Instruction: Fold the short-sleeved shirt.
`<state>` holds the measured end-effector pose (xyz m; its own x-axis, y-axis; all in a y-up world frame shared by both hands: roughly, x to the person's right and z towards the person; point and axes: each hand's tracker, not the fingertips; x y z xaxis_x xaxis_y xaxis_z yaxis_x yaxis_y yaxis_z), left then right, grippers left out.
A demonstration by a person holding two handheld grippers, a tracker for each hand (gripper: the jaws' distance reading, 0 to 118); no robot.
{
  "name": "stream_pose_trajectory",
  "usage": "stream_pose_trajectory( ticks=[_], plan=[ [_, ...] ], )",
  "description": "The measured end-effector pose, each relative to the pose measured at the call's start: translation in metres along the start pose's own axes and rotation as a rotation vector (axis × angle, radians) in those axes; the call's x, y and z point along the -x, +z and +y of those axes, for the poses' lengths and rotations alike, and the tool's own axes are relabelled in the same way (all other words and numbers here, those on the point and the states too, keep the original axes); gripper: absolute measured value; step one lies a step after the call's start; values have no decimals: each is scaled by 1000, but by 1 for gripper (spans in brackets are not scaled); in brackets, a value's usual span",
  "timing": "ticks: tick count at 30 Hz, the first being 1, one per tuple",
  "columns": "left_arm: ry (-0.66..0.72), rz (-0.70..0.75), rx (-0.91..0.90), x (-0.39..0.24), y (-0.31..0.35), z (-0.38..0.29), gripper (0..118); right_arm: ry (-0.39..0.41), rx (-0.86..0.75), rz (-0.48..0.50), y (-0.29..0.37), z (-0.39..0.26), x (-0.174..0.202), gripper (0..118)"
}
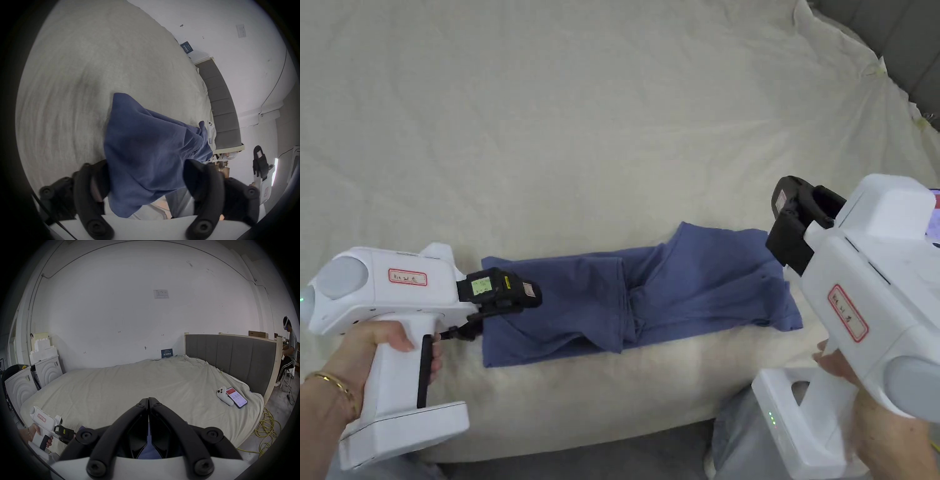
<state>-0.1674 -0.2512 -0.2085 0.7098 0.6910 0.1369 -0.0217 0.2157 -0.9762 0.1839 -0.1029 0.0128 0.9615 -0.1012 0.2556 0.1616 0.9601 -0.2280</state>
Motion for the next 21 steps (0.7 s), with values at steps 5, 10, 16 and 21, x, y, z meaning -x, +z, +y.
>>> stream_pose_trajectory(
  ticks=[5, 10, 16, 21],
  plan=[
    [-15, 28, -12, -7, -5, -2, 13, -5, 12, -2, -2, -4, 0, 0],
    [-112, 142, -53, -35, 9, -2, 10, -1, 18, 9, -2, -5, 3, 0],
    [-97, 144, -113, -44, 61, 7, 10, -1, 4, 19, 0, 1, 4, 0],
    [-138, 392, -130, -22, 112, 14, 10, -11, -11, 32, -1, 4, 4, 0]
  ],
)
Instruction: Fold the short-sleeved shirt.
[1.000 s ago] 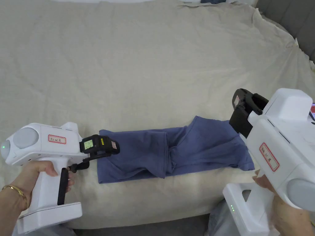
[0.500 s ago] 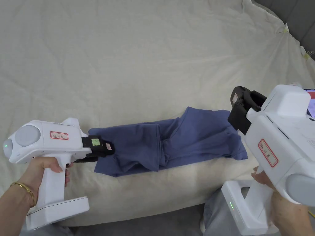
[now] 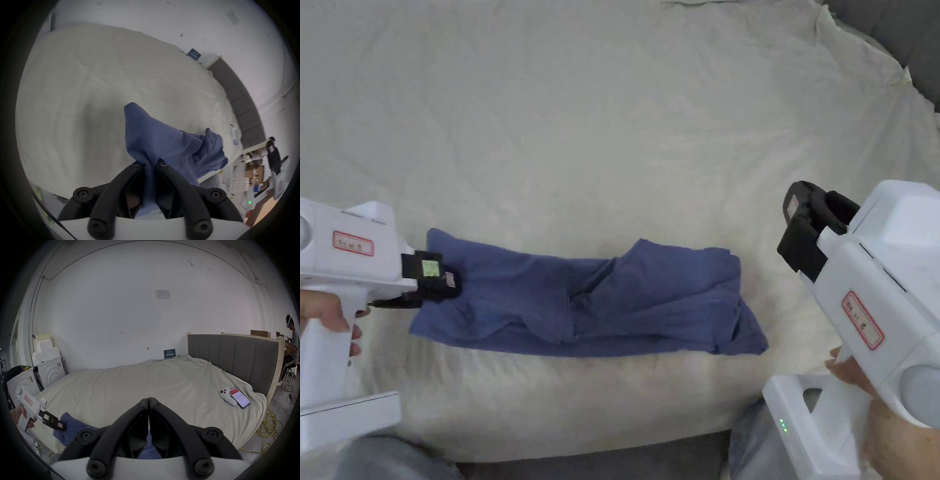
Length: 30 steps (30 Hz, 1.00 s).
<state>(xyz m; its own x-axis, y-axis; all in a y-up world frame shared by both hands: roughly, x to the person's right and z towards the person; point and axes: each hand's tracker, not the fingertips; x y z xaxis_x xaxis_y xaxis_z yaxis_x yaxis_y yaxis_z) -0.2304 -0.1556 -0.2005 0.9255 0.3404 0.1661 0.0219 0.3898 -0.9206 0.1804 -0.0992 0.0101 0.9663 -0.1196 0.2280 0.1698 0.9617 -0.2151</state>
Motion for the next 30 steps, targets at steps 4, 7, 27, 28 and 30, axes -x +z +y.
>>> stream_pose_trajectory(
  ticks=[4, 7, 27, 28, 30],
  plan=[
    [78, 128, -32, 46, 31, -1, 10, -8, -1, 16, -3, -1, 4, 0],
    [68, 285, -71, 59, 53, -3, 10, -5, 2, 30, -6, -2, 7, 0],
    [-374, 105, -29, -143, -3, -21, 10, -64, -20, -22, 13, -5, -25, 0],
    [-388, 102, -16, -151, -13, -22, 10, -71, -22, -33, 15, -5, -28, 0],
    [-432, 110, 20, -170, -37, -27, 10, -78, -21, -49, 18, -6, -34, 0]
  ],
)
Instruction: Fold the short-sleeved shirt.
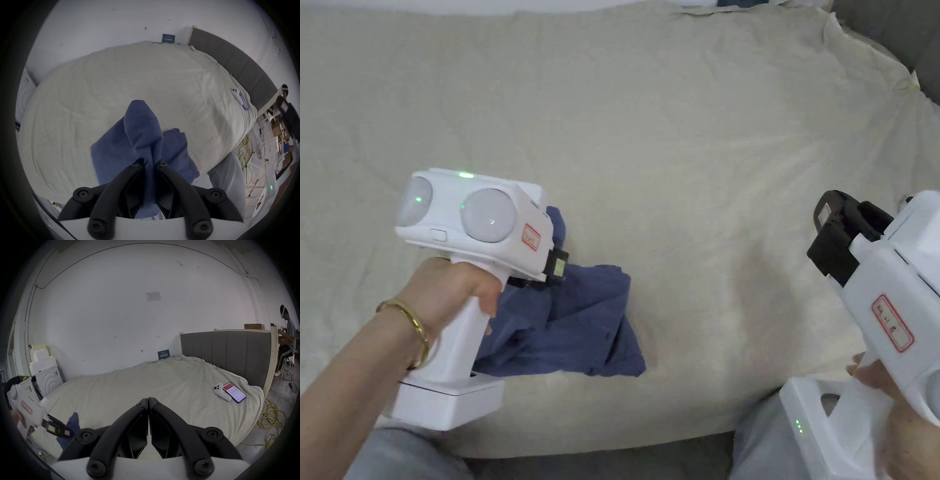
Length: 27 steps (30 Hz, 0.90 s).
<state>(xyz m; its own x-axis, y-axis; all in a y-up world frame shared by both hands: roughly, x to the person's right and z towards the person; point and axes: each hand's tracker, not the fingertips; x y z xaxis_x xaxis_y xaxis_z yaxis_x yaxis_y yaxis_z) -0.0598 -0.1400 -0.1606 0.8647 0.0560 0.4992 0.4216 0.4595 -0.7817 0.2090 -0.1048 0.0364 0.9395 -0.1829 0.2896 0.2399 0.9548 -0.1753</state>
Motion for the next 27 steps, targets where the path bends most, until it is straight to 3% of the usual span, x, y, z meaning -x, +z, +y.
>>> stream_pose_trajectory(
  ticks=[8, 10, 12, 14, 15, 16, 19, 25, 27],
  plan=[
    [-102, 38, 144, -44, -76, -1, 10, -15, 3, -60, 9, -2, -20, 0],
    [-92, 44, 143, -47, -83, -4, 17, -17, 3, -70, 9, -2, -23, 0],
    [-95, -4, 127, -43, -78, -6, 51, -20, 8, -75, 8, -2, -25, 0],
    [-26, -138, 101, -36, -65, -4, 96, -25, 8, -78, 7, -2, -25, 0],
    [22, -169, 77, -30, -58, -2, 108, -25, 9, -76, 6, -2, -25, 0],
    [46, -171, 49, -26, -52, -1, 113, -25, 9, -77, 5, -2, -23, 0],
    [49, -174, -128, -11, -20, 4, 113, -16, 7, -69, 3, 0, -15, 0],
    [147, -20, -395, 20, 20, -3, 105, -4, 1, -27, 1, 1, 3, 0],
    [157, 28, -450, 27, 19, -12, 67, -2, 2, -16, 0, 1, 8, 0]
  ],
)
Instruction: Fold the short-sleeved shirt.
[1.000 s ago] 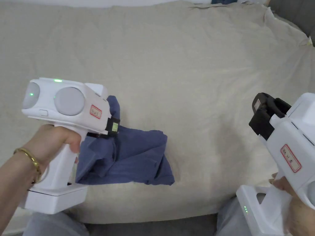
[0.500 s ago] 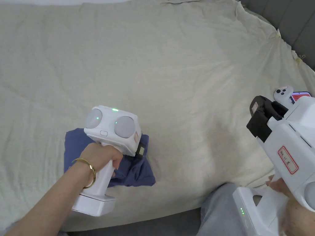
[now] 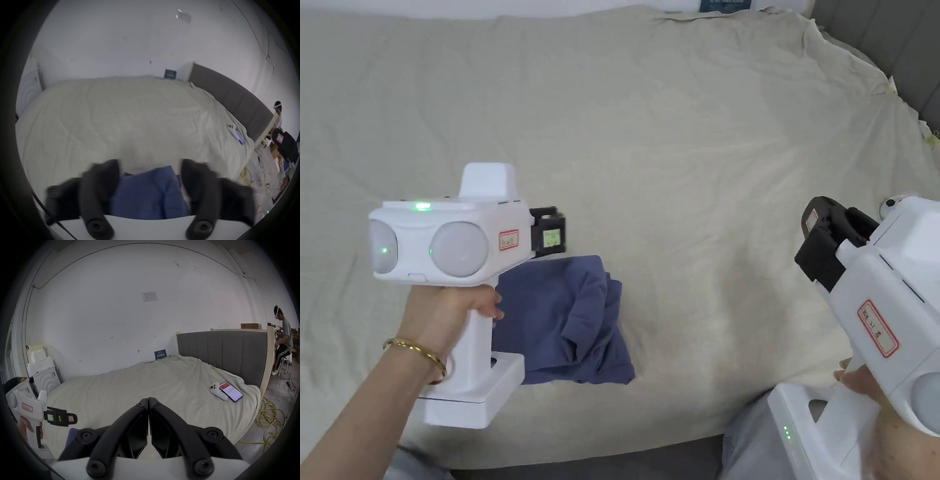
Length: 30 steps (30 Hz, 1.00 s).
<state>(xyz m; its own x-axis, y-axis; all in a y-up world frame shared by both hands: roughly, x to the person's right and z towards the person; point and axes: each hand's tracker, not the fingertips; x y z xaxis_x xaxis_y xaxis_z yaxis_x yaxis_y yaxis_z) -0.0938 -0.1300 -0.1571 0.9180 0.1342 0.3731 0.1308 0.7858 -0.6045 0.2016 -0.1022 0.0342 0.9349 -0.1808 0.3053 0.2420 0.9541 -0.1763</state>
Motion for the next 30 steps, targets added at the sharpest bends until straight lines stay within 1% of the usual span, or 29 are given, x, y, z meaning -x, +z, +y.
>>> stream_pose_trajectory(
  ticks=[2, 3, 4, 7, 10, 13, 15, 16, 18, 20, 23, 27, 29, 30],
  plan=[
    [15, 55, -25, 2, -3, -13, 13, 5, 3, 9, -1, 0, 4, 0],
    [45, 64, -47, 4, -5, -23, 4, 8, 5, 12, -1, 0, 5, 0],
    [69, 68, -56, 4, -6, -32, 0, 10, 6, 14, -1, -1, 6, 0],
    [94, 51, -45, 1, -23, -64, 0, 22, 12, 17, -1, -1, 9, 0],
    [90, 53, -42, -17, -35, -91, 0, 27, 18, 14, 0, 0, 10, 0],
    [36, -17, 11, -43, -47, -115, 0, 32, 24, 6, -1, -1, 9, 0],
    [22, -26, 20, -57, -49, -126, 0, 35, 28, 1, 0, -1, 8, 0],
    [-16, -46, 30, -65, -51, -132, 0, 35, 30, -1, 0, -1, 6, 0],
    [-109, -20, 44, -80, -56, -142, 0, 35, 36, -7, 0, -2, 5, 0],
    [-157, -26, 66, -89, -62, -150, 0, 39, 41, -14, 0, -3, 3, 0],
    [-276, 39, 46, -103, -68, -159, 0, 39, 52, -17, 0, -6, 2, 0],
    [-478, 96, 30, -118, -72, -172, 0, 34, 66, -13, -2, -9, 2, 0],
    [-531, 111, 29, -122, -71, -172, 0, 31, 66, -8, -3, -10, 3, 0],
    [-529, 107, 50, -123, -69, -168, 0, 32, 65, -4, -3, -9, 4, 0]
  ],
)
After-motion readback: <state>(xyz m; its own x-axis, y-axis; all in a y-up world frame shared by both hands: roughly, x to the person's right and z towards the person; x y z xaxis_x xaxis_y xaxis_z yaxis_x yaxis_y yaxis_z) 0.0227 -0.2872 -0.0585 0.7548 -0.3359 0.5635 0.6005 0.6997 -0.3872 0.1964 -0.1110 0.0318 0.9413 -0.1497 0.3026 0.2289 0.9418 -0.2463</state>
